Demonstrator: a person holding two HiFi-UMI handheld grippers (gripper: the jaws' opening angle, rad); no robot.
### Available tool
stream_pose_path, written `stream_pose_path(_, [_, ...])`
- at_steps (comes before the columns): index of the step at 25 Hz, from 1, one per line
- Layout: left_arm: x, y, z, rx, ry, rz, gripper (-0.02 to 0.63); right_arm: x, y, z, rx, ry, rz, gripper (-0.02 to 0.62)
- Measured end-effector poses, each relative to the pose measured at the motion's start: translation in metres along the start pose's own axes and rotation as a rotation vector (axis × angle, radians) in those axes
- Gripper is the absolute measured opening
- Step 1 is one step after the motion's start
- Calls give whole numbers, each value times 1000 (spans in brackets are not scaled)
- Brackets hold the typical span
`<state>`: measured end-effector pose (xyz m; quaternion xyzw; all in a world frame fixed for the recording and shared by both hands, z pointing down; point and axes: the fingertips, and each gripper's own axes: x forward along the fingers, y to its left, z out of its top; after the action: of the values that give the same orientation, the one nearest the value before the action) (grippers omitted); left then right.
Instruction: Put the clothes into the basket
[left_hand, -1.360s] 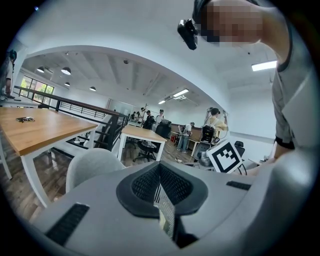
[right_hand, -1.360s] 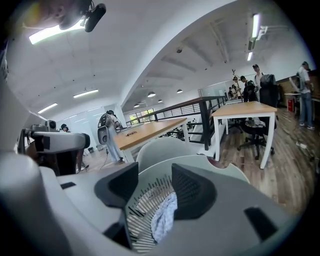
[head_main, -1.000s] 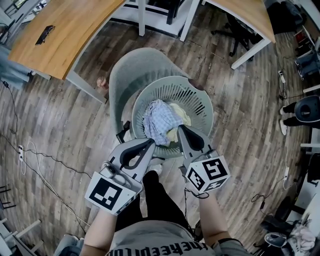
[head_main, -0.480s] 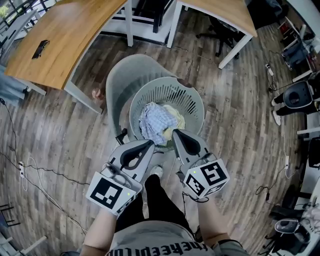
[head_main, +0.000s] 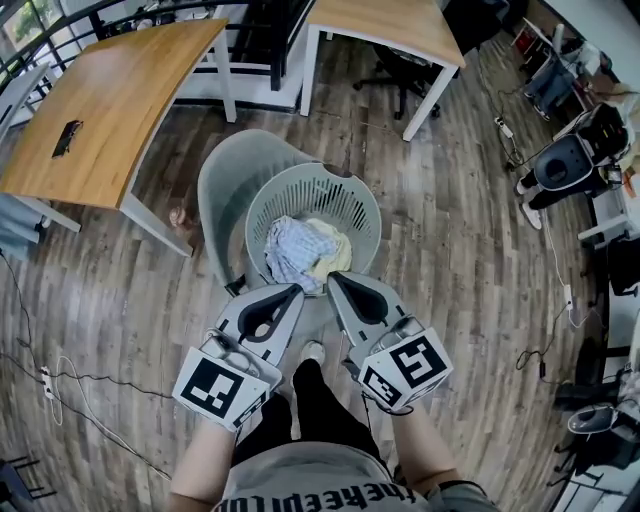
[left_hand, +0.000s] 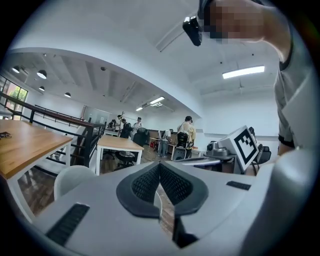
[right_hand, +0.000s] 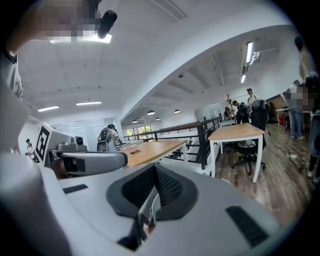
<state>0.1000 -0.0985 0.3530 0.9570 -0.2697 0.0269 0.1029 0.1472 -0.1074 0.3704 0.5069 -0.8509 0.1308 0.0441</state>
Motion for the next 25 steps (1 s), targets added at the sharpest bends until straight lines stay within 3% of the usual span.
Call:
stream_pose_path(9, [-21,-26,18,39,-27,-73,15,-37,43,30,-63,-72,-35,9])
stream_pose_path(25, [-56,-58,36,97,-69,-160,15,-82,92,48,-136,-143,-96,9])
